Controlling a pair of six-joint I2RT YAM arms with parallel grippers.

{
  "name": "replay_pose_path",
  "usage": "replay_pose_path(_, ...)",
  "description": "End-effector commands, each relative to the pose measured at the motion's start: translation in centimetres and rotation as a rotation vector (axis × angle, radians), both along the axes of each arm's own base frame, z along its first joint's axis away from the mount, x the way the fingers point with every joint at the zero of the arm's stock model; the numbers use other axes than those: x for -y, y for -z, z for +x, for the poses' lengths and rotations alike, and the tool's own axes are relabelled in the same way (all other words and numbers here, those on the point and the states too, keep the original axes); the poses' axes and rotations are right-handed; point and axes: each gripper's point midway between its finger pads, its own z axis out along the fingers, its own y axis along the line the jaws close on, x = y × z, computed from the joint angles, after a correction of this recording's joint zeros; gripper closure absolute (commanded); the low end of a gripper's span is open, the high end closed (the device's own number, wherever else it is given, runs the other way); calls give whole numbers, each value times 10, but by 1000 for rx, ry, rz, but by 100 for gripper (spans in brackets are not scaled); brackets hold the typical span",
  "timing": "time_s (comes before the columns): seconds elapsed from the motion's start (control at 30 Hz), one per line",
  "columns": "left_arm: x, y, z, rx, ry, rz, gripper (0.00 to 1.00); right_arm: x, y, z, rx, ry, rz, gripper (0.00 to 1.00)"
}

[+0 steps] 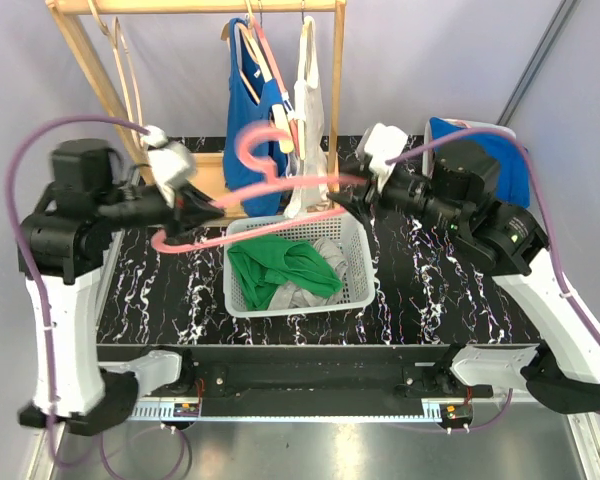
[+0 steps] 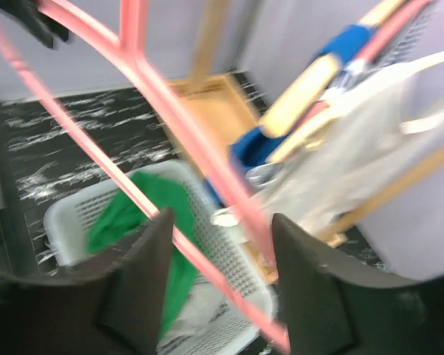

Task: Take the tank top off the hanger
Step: Place the hanger at the clothesline.

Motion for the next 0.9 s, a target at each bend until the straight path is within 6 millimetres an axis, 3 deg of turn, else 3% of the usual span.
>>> replay_pose_path(0.0,-36,-63,19,-12,-127,-332,100,30,-59,20,117,207,151,33)
replay_pose_path(0.03,-63,-48,28,-155,-145,-421,100,35,-62,17,128,212,160,30)
replay_pose_path(0.07,-76,-84,44,207,-116,-291,100,37,-59,18,135,222,151,28)
replay_pose_path(0.1,-71,-87,30,-76,-179,-457,100,38,-60,17,144,222,156,27)
replay_pose_path(0.13,-84,-90,40,-41,-213,-481,100,40,-62,14,154,217,162,27)
replay_pose_path(0.17,-74,-97,26,118,-155,-411,100,39,-56,14,156,211,146,25)
replay_pose_path(0.2,-69,-105,17,-11,-153,-481,100,39,-55,15,160,213,145,24)
replay_pose_path(0.23,-68,-121,13,38,-125,-477,100,40,-54,15,164,215,144,23)
replay_pose_path(0.33,-68,-144,6,69,-128,-524,100,41,-50,18,174,228,131,21)
replay_pose_path(0.4,-65,-148,1,88,-128,-516,100,41,-48,19,184,231,128,21)
replay_pose_path(0.53,-67,-144,-5,162,-279,-414,100,43,-48,19,190,241,145,21)
replay_pose_path(0.57,-84,-141,10,169,-360,-399,100,42,-45,19,184,241,144,21)
replay_pose_path(0.6,-91,-135,11,193,-412,-366,100,42,-47,19,189,239,154,21)
replay_pose_path(0.63,-89,-136,1,279,-503,-299,100,43,-48,19,190,240,159,21)
replay_pose_path(0.67,-108,-112,11,255,-596,-281,100,42,-47,17,185,234,164,21)
replay_pose_path(0.77,-113,-103,1,253,-746,-232,100,40,-49,15,179,222,179,21)
replay_pose_path(0.8,-133,-85,4,174,-828,-264,100,41,-50,14,180,217,185,21)
replay_pose_path(0.83,-142,-82,5,157,-875,-273,100,40,-51,12,177,209,191,21)
replay_pose_path(0.87,-139,-86,4,209,-892,-206,100,40,-53,10,175,205,202,21)
